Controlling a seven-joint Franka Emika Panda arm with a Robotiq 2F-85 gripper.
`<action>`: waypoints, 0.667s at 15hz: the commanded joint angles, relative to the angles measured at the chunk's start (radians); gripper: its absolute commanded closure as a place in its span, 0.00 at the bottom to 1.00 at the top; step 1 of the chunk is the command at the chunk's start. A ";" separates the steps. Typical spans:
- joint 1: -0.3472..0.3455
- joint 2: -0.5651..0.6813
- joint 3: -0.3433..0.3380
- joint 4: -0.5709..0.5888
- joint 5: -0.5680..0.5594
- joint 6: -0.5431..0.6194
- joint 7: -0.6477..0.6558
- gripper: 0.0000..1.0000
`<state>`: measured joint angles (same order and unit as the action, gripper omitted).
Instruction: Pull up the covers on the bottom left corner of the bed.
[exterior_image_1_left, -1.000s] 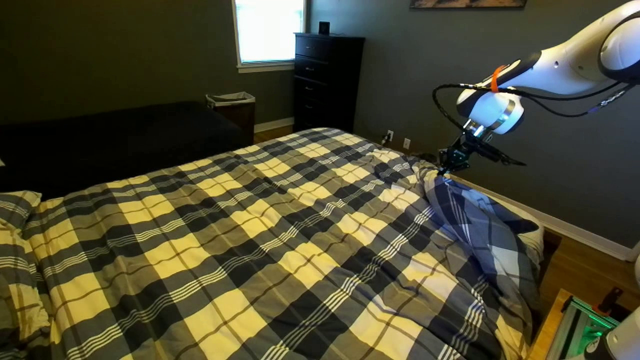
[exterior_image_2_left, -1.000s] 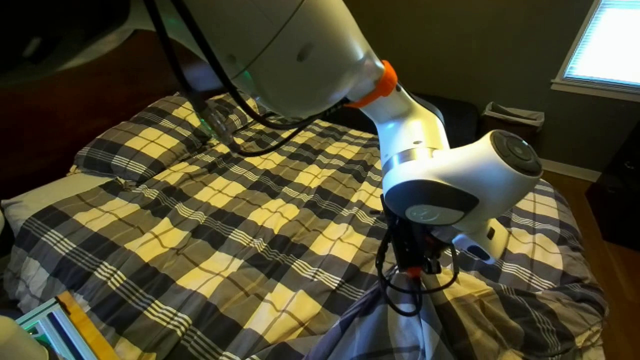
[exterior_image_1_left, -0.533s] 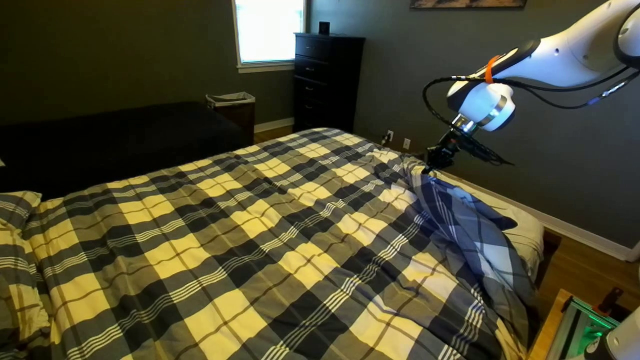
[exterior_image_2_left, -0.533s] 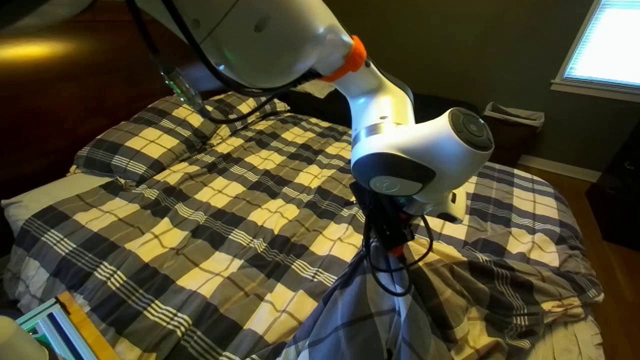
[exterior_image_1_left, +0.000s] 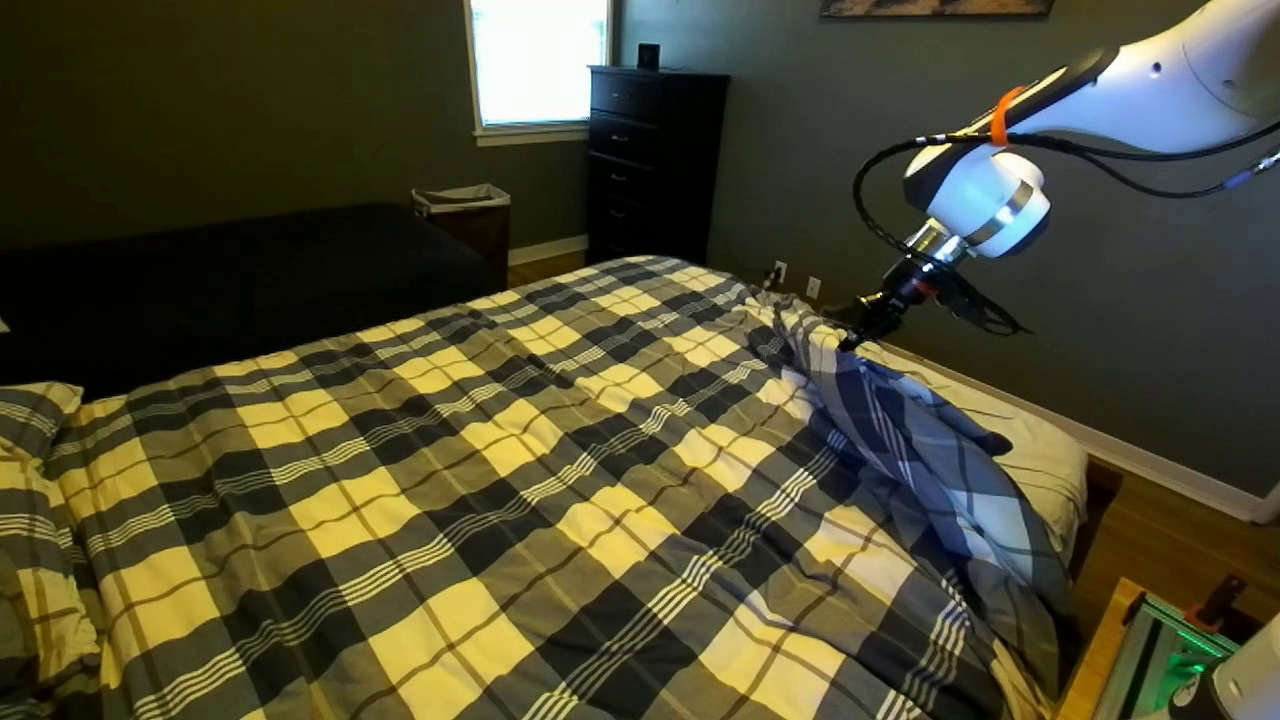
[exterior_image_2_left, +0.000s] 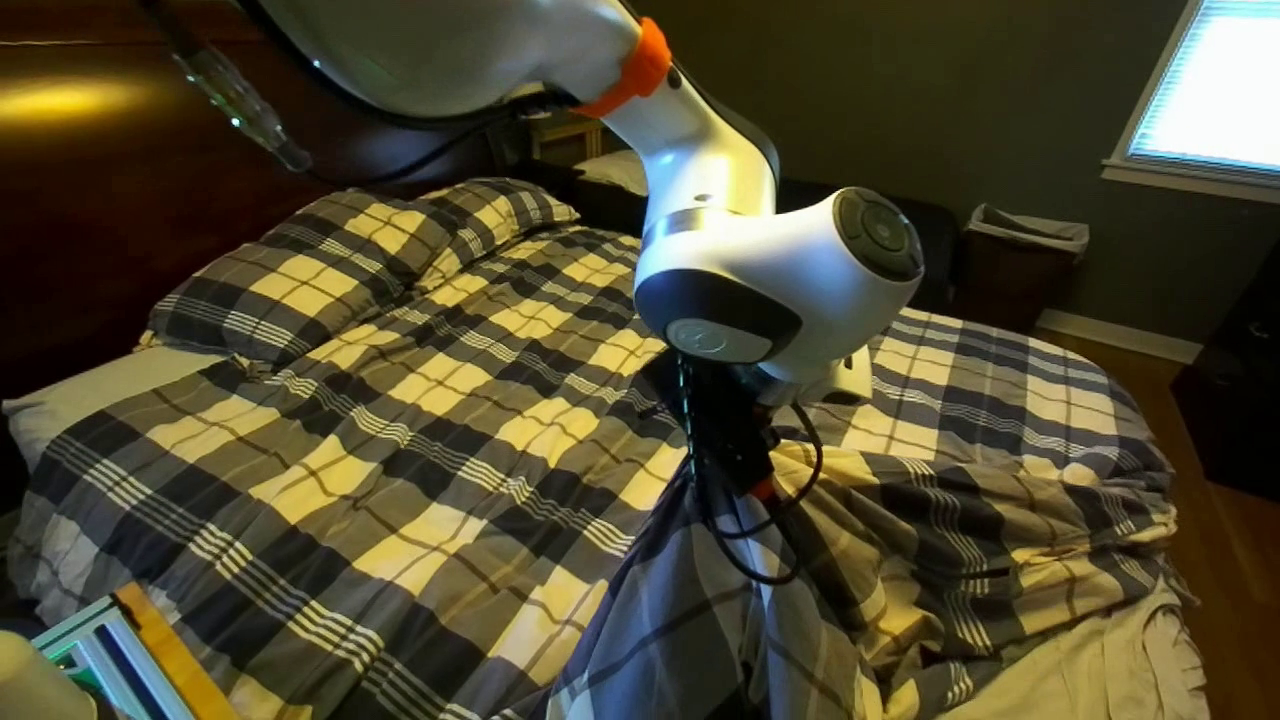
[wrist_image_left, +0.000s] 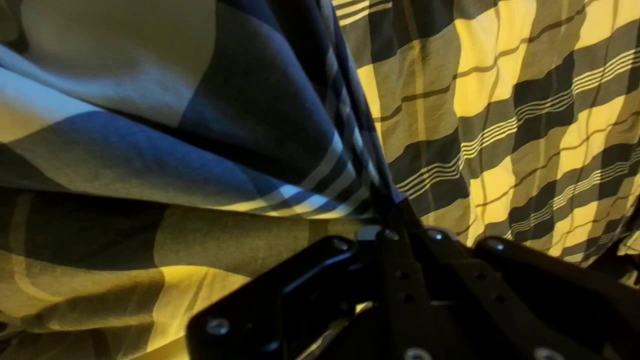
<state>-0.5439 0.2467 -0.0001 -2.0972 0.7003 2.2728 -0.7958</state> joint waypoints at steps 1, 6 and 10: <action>0.085 -0.085 -0.060 -0.079 0.043 -0.044 -0.065 1.00; 0.154 -0.099 -0.107 -0.096 0.017 -0.023 -0.042 0.73; 0.181 -0.117 -0.134 -0.116 0.014 0.000 -0.042 0.44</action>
<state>-0.3941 0.1695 -0.0966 -2.1706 0.7049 2.2714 -0.8316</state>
